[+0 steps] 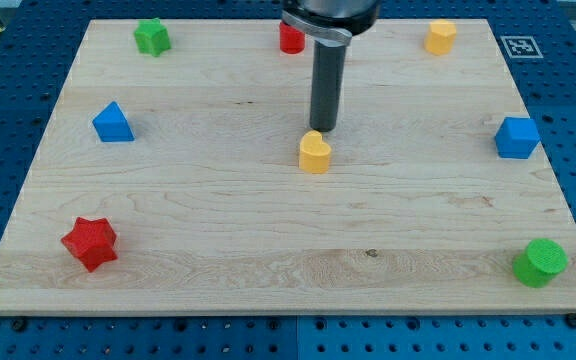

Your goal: Place the yellow heart at the bottom center of the board

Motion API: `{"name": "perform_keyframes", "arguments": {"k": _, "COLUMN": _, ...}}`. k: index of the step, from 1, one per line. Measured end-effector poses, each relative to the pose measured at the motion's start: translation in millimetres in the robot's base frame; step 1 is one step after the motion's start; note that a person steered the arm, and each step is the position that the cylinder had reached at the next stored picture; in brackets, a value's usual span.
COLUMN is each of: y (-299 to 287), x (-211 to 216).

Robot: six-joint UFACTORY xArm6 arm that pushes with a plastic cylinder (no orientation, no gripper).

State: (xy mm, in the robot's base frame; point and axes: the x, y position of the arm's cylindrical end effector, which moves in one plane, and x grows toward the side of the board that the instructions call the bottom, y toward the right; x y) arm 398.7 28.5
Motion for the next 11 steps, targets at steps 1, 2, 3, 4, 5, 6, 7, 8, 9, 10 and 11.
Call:
{"name": "perform_keyframes", "arguments": {"k": 1, "y": -14, "x": 24}}
{"name": "perform_keyframes", "arguments": {"k": 2, "y": -6, "x": 63}}
{"name": "perform_keyframes", "arguments": {"k": 3, "y": -1, "x": 93}}
{"name": "perform_keyframes", "arguments": {"k": 4, "y": -1, "x": 91}}
{"name": "perform_keyframes", "arguments": {"k": 5, "y": 10, "x": 64}}
{"name": "perform_keyframes", "arguments": {"k": 6, "y": 34, "x": 75}}
{"name": "perform_keyframes", "arguments": {"k": 7, "y": 34, "x": 110}}
{"name": "perform_keyframes", "arguments": {"k": 8, "y": 31, "x": 122}}
{"name": "perform_keyframes", "arguments": {"k": 9, "y": 31, "x": 125}}
{"name": "perform_keyframes", "arguments": {"k": 10, "y": 31, "x": 148}}
{"name": "perform_keyframes", "arguments": {"k": 11, "y": 31, "x": 164}}
